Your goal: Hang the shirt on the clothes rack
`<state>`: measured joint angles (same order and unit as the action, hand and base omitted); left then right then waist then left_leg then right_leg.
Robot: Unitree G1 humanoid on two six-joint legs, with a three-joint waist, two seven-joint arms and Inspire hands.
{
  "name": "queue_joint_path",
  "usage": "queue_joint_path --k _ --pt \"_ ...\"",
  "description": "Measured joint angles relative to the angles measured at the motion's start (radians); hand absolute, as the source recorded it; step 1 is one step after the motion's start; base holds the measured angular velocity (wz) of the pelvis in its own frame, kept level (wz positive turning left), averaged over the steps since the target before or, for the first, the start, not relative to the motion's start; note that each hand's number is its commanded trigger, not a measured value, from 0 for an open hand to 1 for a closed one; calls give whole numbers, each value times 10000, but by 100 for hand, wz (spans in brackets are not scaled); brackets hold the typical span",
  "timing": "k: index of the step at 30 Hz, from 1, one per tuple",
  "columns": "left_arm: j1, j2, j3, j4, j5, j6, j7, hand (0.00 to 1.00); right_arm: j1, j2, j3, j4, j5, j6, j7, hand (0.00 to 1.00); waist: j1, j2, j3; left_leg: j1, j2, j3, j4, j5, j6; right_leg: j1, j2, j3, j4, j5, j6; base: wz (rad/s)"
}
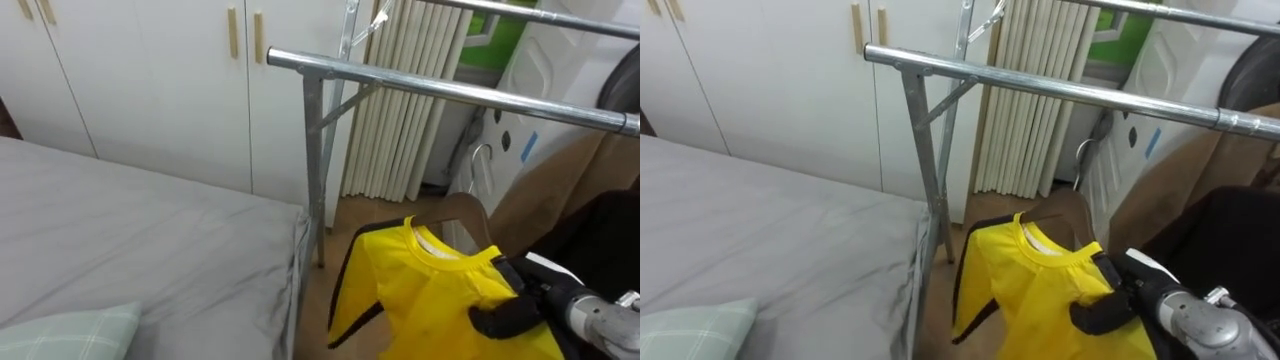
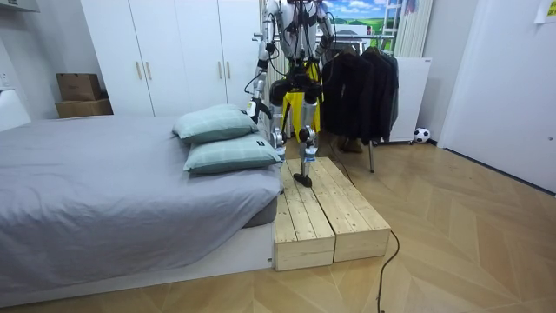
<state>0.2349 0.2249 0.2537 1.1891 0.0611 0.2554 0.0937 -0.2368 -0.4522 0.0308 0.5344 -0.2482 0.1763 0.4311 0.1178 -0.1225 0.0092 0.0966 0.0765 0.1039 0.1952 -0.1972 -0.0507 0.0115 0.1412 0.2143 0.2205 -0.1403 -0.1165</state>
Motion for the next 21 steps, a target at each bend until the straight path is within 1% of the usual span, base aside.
queue_joint_path --k 6,11,12,15,21 --pt "1 6 2 0 0 0 0 0 0 0 -19 -2 -419 -4 -41 100 -23 -28 17 -5 -4 -9 -1 0 0 -1 -9 -1 -2 -1 1 0" --pt "14 14 6 0 37 -1 -113 0 16 0 -47 -592 -1611 -5 -218 100 -79 4 30 -44 -7 -3 3 0 0 -51 -7 12 4 -6 8 0" --pt "27 14 0 -8 101 -1 -143 0 16 0 -47 -801 -1930 -10 -358 100 -81 34 41 -47 -7 -3 4 0 0 -52 -8 13 10 -4 7 0" --pt "35 13 -12 -64 124 -1 -160 0 15 -1 -125 -1164 -2362 -49 -840 100 -91 70 33 -88 -7 -2 16 0 0 -83 -6 13 9 -5 7 0" --pt "52 -24 -15 -61 112 -1 -159 0 15 -20 -351 -1811 -2528 -116 -1868 100 -87 197 -1 -116 -1 5 15 0 0 -122 2 -9 19 0 -1 0"
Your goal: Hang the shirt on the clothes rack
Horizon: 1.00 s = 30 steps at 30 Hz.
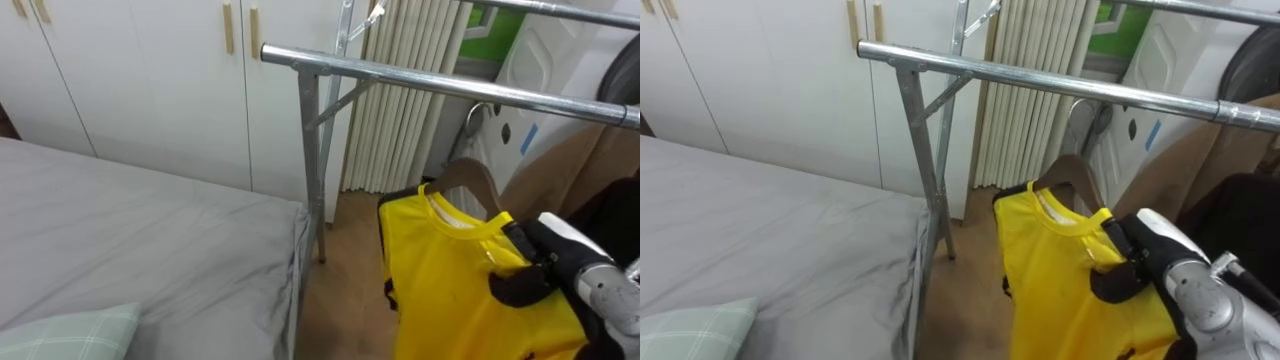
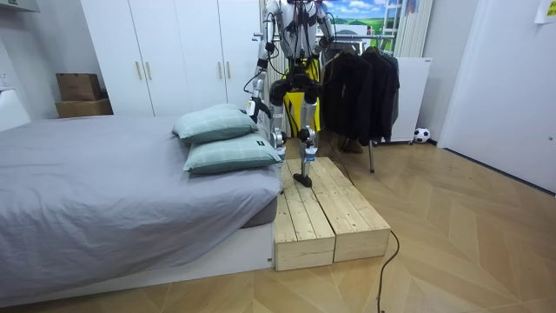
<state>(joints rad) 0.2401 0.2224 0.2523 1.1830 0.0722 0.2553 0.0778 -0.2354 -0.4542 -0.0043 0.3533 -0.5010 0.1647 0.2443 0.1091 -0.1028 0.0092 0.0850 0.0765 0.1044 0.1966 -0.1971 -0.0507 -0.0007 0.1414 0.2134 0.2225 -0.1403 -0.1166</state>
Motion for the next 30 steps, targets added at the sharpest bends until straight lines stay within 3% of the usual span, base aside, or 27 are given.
queue_joint_path --k 12,26,30 --pt "6 -43 -209 -1 12 -41 -25 0 -1 1 -5 -1013 -196 -17 -1630 100 39 57 -14 -24 -2 -23 1 0 -1 -39 2 -37 56 -14 3 1" --pt "53 -5 -223 -1 3 -231 -44 0 3 1 1 -1171 151 -16 -1877 100 47 -77 19 -20 -10 -73 1 0 -1 -76 -5 -97 199 -80 -5 0" --pt "53 6 -202 -1 6 -232 3 0 -2 -5 0 -1049 1637 -13 -1875 100 42 -115 15 -15 -15 -130 1 0 -1 -52 -27 -178 168 -88 -9 3"
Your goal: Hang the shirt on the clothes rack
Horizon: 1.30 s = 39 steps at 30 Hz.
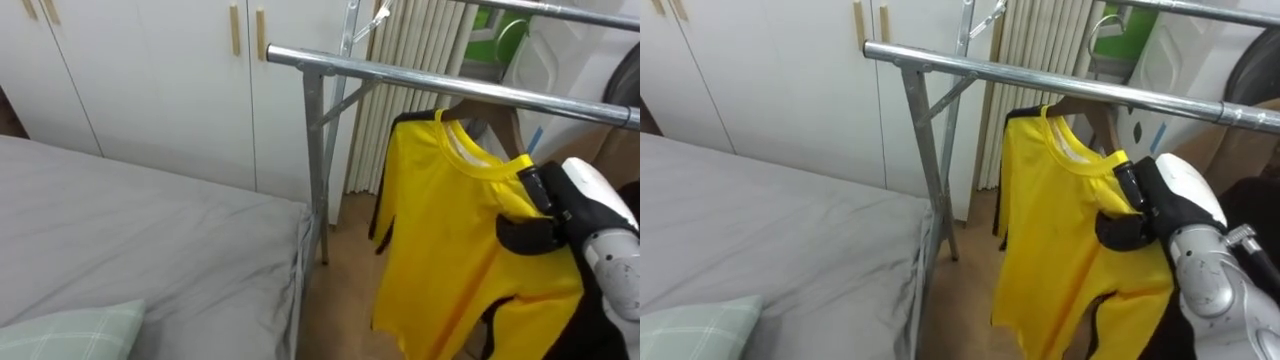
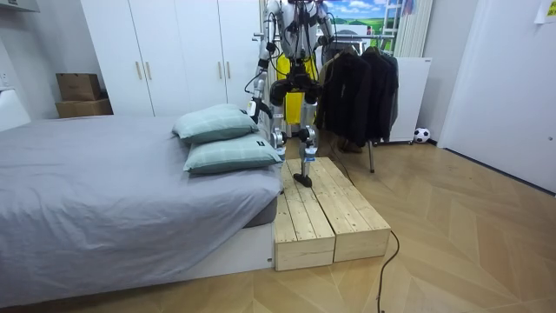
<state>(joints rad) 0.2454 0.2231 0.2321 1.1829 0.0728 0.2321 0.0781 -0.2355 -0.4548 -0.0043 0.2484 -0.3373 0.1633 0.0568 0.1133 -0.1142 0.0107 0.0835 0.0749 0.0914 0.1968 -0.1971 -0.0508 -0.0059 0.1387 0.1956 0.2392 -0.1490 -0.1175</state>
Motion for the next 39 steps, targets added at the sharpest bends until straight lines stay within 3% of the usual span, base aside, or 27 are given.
queue_joint_path --k 4,14,19,30,39 --pt "-3 -1 8 -19 89 -43 39 0 1 0 -2 263 741 -1 226 100 0 5 4 22 -6 -93 -8 -1 0 77 -13 -40 -73 -2 -7 6" --pt "11 6 20 -123 205 -52 -100 0 10 -1 3 663 258 -9 787 100 15 77 52 -16 -13 -168 -10 -1 0 123 -25 -99 -179 5 -19 1" --pt "93 -2 -29 -252 191 -53 -127 0 156 0 357 662 -2036 -22 782 100 93 132 75 -20 -9 -152 -11 0 0 114 -23 -91 -184 4 -26 0" --pt "101 -13 -84 -210 168 -54 4 0 773 109 624 793 -4932 -199 733 100 131 148 51 160 -9 -150 -19 0 -1 246 -13 -99 -112 -23 -49 0" --pt "99 -106 -364 -230 159 -55 282 0 1253 455 617 758 -6840 -407 -596 100 133 206 17 136 -12 -128 8 0 -1 213 -15 -86 -40 -32 -23 0"
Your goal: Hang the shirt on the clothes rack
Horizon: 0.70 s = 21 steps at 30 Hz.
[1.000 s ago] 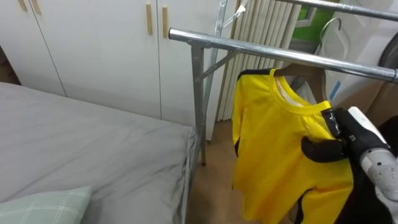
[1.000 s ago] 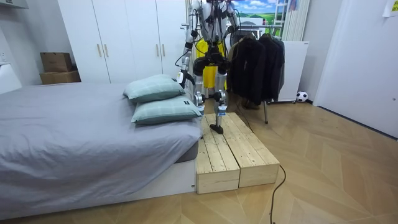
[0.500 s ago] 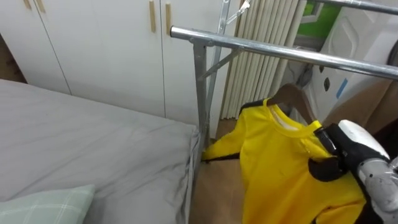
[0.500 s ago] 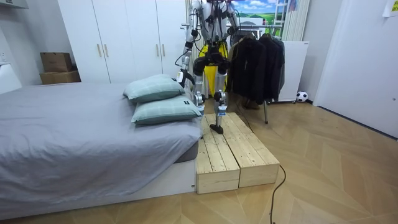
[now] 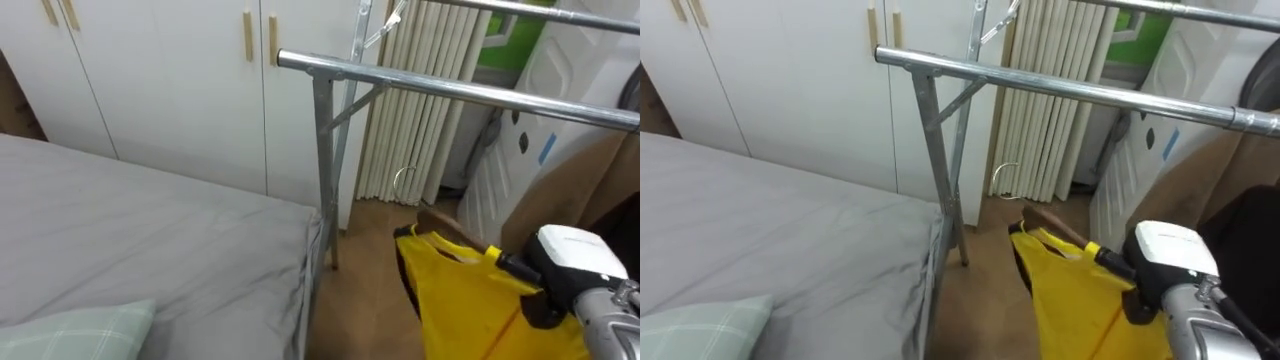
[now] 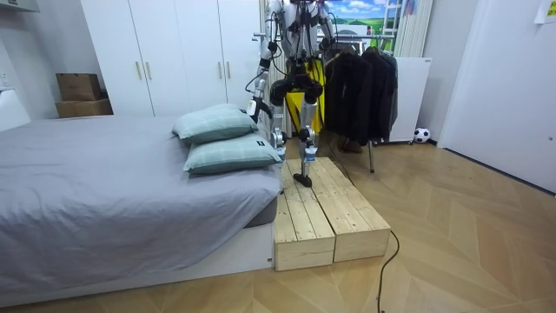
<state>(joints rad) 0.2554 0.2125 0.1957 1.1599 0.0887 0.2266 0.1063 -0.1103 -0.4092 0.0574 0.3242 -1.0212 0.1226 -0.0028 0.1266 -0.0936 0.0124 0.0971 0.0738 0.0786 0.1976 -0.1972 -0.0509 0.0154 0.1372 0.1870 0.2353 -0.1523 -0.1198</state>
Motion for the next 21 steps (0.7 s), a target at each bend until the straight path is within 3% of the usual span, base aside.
queue_joint_path --k 6,14,21 --pt "15 -82 169 -3 7 -5 207 0 313 176 -26 -1166 -458 -91 -1225 100 -20 24 -52 14 3 8 0 0 0 5 10 42 18 0 -3 0" --pt "45 -167 61 28 -11 -22 418 0 514 272 -36 -1193 -529 -491 -3449 100 -129 39 -59 34 -8 3 1 1 -1 -3 13 50 115 -32 34 0" --pt "150 -227 60 35 -11 -254 393 0 515 316 -297 -1645 -426 -1080 -4454 100 -160 21 -66 -9 -42 14 -4 2 -3 -129 27 145 258 -127 69 0"
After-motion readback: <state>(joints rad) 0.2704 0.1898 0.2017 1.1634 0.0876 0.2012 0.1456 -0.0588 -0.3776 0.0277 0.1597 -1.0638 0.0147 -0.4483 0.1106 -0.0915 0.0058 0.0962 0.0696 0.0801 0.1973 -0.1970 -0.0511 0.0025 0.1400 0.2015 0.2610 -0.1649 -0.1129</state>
